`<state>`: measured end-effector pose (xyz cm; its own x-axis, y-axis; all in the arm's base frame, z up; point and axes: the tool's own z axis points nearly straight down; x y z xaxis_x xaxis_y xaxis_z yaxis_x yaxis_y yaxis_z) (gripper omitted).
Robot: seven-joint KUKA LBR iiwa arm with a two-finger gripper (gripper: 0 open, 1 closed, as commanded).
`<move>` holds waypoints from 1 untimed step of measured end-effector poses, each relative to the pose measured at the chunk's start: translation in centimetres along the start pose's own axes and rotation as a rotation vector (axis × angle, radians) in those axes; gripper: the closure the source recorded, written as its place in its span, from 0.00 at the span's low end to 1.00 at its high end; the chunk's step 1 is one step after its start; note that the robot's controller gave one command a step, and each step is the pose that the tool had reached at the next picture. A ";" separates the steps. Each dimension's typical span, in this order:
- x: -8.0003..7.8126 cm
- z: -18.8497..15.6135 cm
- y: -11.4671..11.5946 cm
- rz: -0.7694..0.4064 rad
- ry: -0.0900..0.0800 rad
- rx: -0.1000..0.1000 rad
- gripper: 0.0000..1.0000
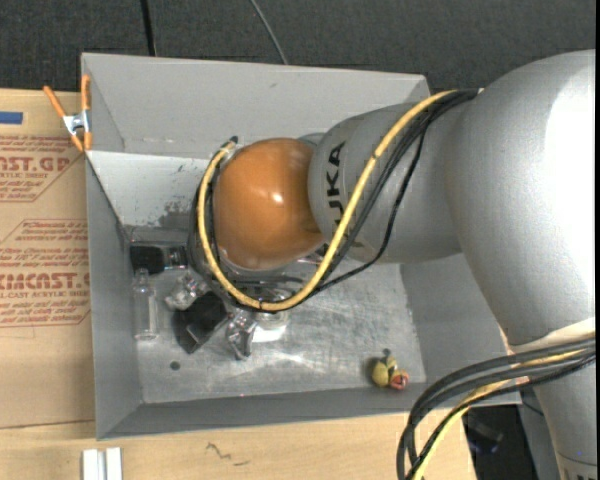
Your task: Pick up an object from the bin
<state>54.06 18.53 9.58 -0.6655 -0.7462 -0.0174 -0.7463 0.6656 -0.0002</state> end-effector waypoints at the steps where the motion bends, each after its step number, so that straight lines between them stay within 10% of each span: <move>1: 3.1 0.6 -0.4 -0.006 -0.036 0.013 1.00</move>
Offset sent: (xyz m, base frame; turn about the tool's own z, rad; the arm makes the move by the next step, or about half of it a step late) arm 0.0000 0.0000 0.0000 0.0000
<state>52.36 15.95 8.93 -0.6597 -0.7497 -0.0529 -0.7501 0.6611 -0.0139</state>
